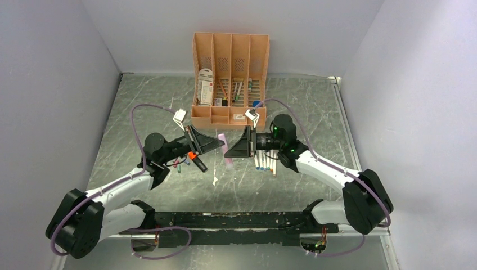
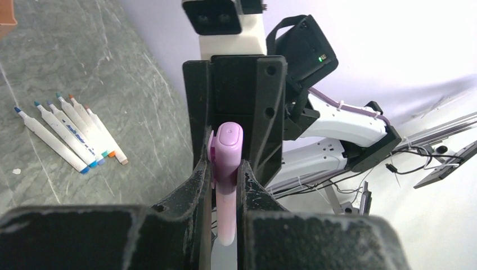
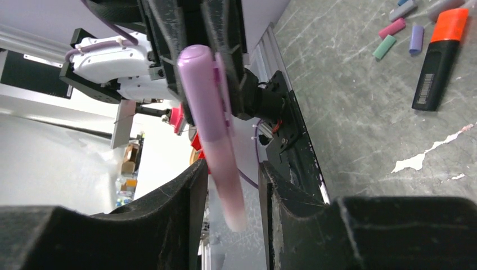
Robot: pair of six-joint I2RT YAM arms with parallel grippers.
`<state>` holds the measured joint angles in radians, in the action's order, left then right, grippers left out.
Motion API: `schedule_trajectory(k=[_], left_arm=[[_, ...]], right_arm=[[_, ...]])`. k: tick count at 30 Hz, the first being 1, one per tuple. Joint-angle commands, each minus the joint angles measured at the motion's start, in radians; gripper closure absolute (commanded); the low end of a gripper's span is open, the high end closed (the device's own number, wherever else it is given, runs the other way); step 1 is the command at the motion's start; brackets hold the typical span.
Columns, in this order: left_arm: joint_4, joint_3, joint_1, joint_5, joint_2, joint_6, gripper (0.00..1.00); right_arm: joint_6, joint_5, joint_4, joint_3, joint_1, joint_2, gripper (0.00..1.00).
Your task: Open the pen caps
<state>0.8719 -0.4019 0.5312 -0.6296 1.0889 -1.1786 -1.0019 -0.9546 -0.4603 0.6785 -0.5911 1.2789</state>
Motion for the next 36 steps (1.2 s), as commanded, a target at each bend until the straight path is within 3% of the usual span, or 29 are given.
schedule_trajectory(k=[1,13,19,23,29,33,36], left_arm=[[0.034,0.001,0.013,-0.003,-0.028,0.025,0.84],[0.009,-0.013,0.016,0.097,-0.029,0.053,0.85],[-0.003,-0.046,0.01,0.205,-0.01,0.09,0.85],[-0.032,-0.121,-0.077,0.251,0.03,0.129,0.85],[0.057,-0.281,-0.273,0.204,0.181,0.109,0.85],[0.065,-0.373,-0.319,0.166,0.251,0.106,0.84],[-0.043,-0.415,-0.324,0.116,0.246,0.115,0.84]], right_arm=[[0.014,0.002,0.0,0.025,-0.016,0.028,0.64],[0.02,0.062,0.017,0.004,-0.103,0.067,1.0],[-0.022,0.072,-0.002,-0.091,-0.135,0.025,1.0],[-0.045,0.11,-0.003,-0.164,-0.19,-0.046,1.0],[-0.037,0.161,0.074,-0.213,-0.231,-0.161,1.0],[-0.04,0.176,0.091,-0.231,-0.234,-0.2,1.0],[-0.027,0.186,0.125,-0.225,-0.232,-0.21,1.0]])
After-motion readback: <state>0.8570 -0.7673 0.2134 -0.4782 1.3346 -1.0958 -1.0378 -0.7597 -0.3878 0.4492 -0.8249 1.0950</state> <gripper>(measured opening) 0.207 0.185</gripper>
